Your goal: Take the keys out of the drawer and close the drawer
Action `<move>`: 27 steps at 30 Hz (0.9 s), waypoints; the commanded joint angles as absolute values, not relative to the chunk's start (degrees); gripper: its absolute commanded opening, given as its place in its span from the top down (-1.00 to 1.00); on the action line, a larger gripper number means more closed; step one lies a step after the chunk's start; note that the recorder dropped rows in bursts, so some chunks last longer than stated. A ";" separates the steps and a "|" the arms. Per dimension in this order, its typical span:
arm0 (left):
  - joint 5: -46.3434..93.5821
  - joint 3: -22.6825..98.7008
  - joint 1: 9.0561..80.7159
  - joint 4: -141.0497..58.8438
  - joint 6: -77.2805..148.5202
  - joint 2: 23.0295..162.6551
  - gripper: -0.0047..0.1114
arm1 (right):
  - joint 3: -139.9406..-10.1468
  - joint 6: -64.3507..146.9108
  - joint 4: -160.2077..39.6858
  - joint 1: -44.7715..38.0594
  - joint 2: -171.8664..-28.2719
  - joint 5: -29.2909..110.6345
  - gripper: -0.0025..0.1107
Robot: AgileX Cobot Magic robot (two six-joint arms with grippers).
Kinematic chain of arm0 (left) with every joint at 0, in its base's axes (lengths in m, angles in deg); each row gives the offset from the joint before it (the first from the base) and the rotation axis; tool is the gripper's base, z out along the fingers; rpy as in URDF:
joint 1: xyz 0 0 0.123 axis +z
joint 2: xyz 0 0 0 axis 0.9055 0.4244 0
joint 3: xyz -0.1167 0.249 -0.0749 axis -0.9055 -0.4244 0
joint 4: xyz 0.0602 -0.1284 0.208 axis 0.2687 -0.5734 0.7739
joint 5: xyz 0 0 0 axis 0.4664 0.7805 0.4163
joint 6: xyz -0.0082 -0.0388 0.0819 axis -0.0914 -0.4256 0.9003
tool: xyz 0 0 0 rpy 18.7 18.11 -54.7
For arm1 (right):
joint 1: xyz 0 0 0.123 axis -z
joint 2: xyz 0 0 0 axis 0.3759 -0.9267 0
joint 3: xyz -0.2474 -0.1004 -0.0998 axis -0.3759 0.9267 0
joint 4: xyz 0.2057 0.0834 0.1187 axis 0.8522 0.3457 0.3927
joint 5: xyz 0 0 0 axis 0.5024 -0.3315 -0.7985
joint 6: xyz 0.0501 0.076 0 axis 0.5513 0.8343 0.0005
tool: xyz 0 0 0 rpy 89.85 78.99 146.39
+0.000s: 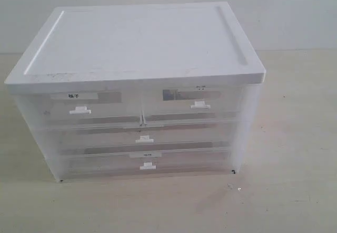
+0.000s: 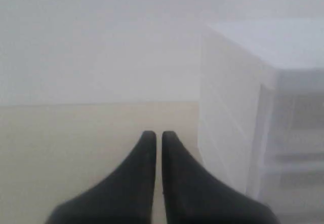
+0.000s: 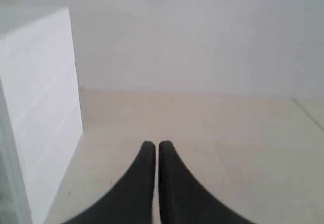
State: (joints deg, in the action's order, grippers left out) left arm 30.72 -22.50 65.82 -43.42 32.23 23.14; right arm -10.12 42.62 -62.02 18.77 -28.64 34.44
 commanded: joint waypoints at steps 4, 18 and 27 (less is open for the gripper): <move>10.29 -22.68 65.98 -48.42 21.27 23.03 0.84 | -10.15 43.13 -62.29 19.22 -28.27 50.48 0.96; -9.61 -17.62 65.98 0.81 -33.19 28.64 0.84 | -13.73 81.04 -77.98 19.22 -28.62 67.79 0.96; -14.03 -12.65 65.98 12.00 -33.35 50.99 0.84 | -20.62 92.11 -96.53 19.22 -43.74 64.63 0.96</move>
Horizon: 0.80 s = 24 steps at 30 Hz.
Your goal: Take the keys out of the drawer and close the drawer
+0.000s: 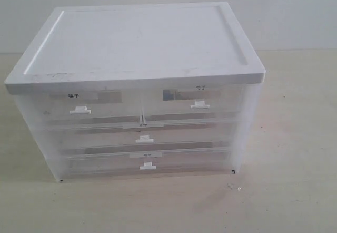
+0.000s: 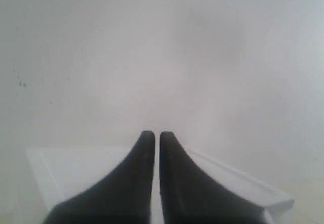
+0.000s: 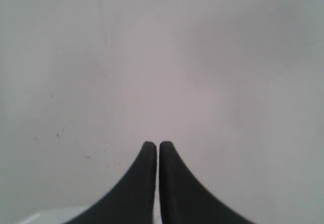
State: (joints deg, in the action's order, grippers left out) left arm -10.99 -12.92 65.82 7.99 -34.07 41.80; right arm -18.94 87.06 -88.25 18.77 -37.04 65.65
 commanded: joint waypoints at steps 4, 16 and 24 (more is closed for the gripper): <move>-18.78 -13.43 65.98 14.81 -29.45 61.76 0.84 | -20.60 96.90 -106.10 19.22 -53.38 68.31 0.96; -33.87 -15.67 65.98 6.35 -5.83 89.07 0.84 | -20.60 88.65 -119.29 19.22 -81.62 93.12 0.96; -42.76 -15.56 65.98 -0.67 3.01 100.45 0.84 | -20.60 65.27 -117.37 8.38 -97.12 98.77 0.96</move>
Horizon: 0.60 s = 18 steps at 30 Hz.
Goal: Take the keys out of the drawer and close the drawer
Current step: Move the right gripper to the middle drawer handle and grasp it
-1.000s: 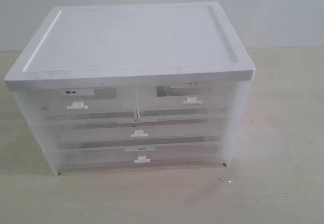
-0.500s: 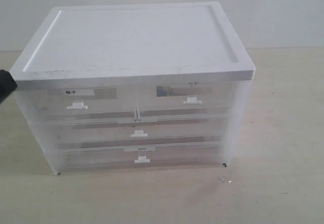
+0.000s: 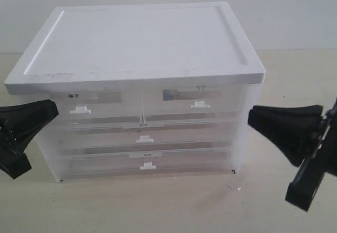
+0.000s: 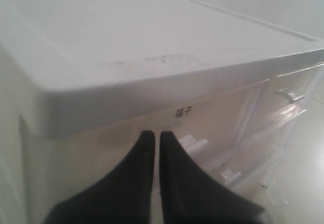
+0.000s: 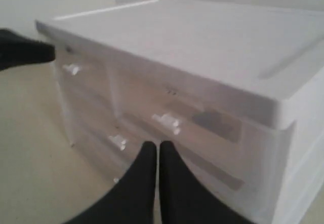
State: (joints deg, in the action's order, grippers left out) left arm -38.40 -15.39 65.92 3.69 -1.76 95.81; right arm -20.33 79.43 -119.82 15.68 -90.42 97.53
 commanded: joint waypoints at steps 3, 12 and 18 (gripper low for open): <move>-45.68 -15.56 65.98 -2.87 5.11 103.81 0.84 | -20.60 52.03 -106.64 -0.36 -101.21 97.33 0.96; -46.34 -15.03 65.98 -3.95 7.05 106.73 0.84 | -31.99 9.91 -66.19 -27.04 -108.74 77.14 0.43; -46.34 -15.03 65.98 -3.13 6.79 106.73 0.84 | -38.93 -2.24 -62.67 -30.60 -116.23 68.62 0.28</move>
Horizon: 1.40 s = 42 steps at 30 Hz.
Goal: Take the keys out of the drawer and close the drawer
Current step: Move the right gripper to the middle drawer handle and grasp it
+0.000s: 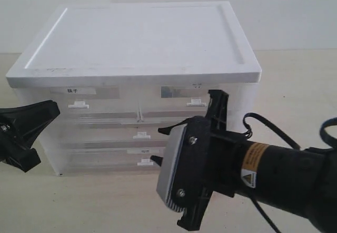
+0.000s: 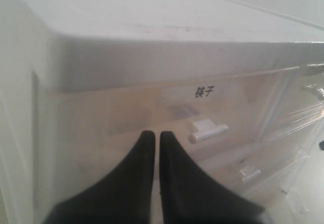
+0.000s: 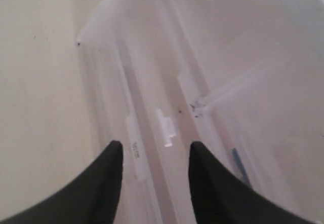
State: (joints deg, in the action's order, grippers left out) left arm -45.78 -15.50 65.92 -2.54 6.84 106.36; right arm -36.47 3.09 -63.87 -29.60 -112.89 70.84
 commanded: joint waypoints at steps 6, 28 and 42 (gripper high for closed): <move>-46.34 -15.03 65.98 -2.72 6.53 106.73 0.84 | -41.96 -9.88 -62.56 -30.60 -120.39 68.87 0.28; -46.34 -15.03 65.98 -1.23 6.40 106.73 0.84 | -42.91 -15.30 -60.90 -30.60 -123.02 72.32 0.29; -46.34 -15.03 65.98 -1.08 6.40 106.73 0.84 | -42.91 -20.59 -57.83 -30.60 -127.39 81.09 0.29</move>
